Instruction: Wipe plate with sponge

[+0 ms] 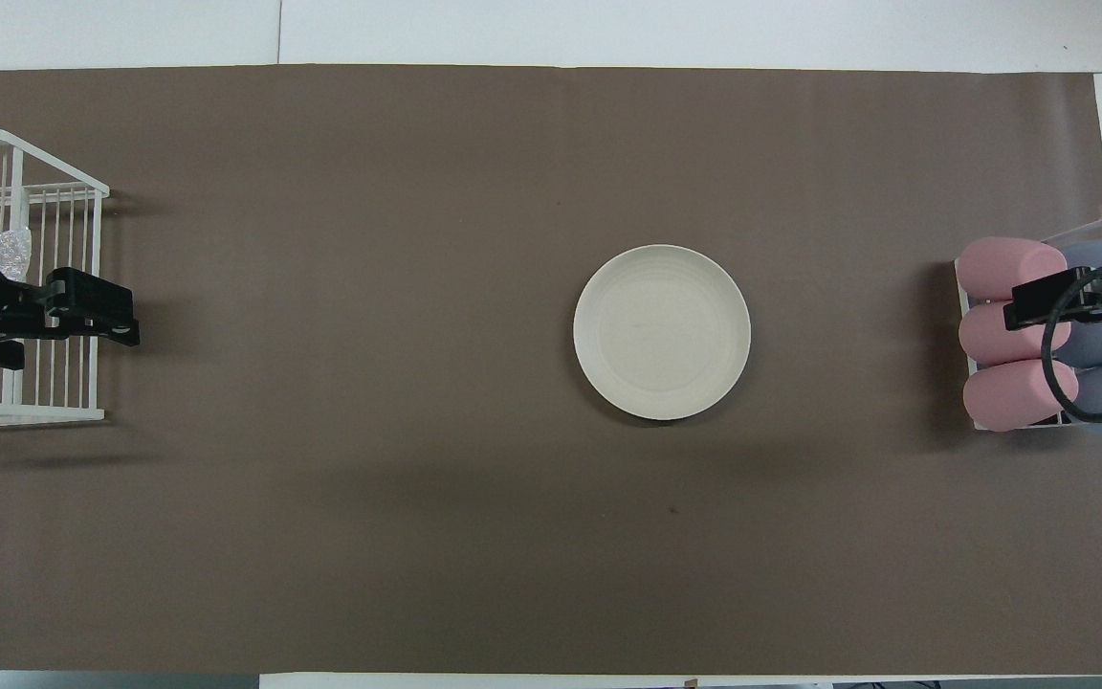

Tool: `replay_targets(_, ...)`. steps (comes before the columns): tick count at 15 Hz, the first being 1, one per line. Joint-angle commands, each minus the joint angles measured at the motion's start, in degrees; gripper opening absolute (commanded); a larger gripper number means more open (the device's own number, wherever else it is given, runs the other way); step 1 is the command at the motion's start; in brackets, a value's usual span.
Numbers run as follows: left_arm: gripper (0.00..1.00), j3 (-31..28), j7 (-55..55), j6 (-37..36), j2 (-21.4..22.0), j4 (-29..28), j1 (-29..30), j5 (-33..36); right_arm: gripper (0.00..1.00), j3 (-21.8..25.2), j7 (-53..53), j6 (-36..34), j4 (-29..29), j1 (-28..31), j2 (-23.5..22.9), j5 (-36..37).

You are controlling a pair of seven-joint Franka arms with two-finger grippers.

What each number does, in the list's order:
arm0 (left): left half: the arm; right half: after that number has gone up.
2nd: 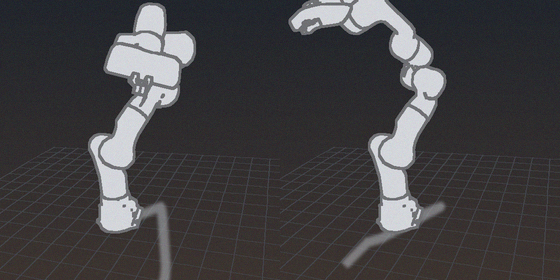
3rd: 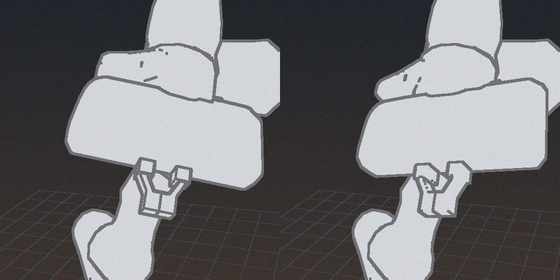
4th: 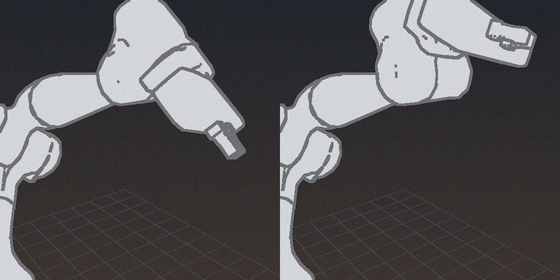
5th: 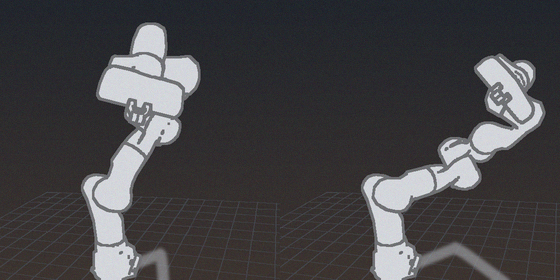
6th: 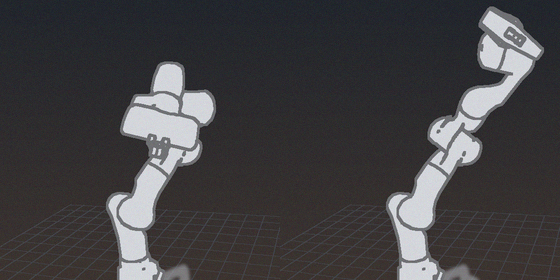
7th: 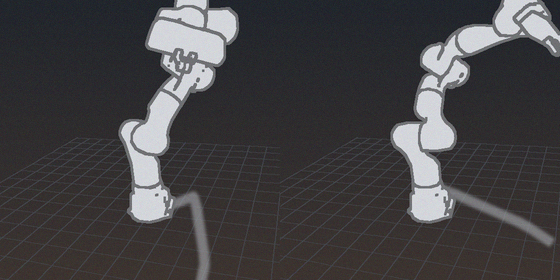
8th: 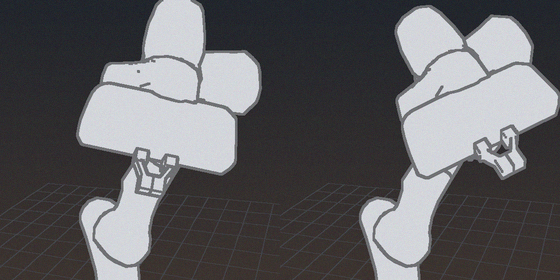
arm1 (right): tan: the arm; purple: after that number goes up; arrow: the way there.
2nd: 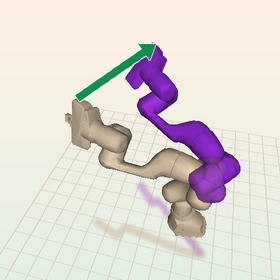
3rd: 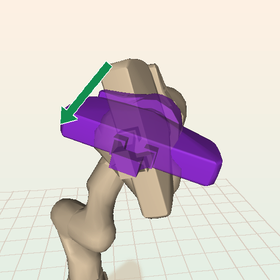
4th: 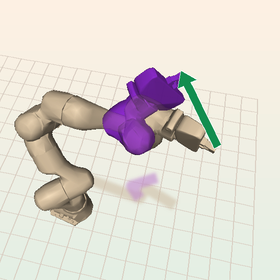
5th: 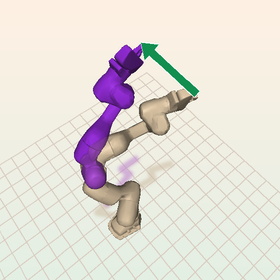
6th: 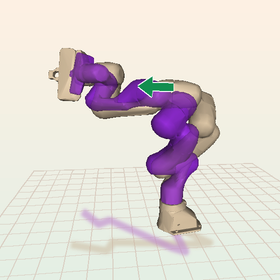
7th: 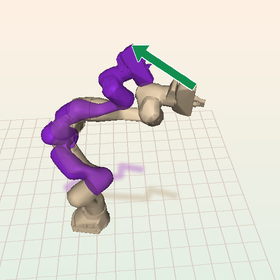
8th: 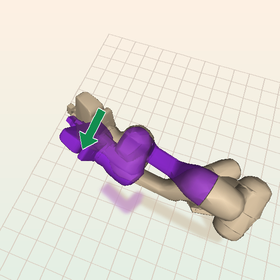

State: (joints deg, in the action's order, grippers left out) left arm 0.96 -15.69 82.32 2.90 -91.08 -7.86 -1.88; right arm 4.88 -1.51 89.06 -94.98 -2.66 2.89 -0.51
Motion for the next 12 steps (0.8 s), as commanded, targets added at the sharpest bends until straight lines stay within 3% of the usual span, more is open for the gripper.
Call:
replay_targets(1, 1.00, 0.36, 0.05, 0.03, 0.97, -0.59, 0.65, -0.58, 1.00, -0.49, 0.01, -0.02, 0.50, 0.29, -0.34, 0.69)
replay_targets(12, 1.00, 0.10, 0.04, 0.56, 0.97, -0.41, 0.91, -0.58, 1.00, -0.57, 1.59, -0.11, 0.59, 0.29, -0.34, 0.60)
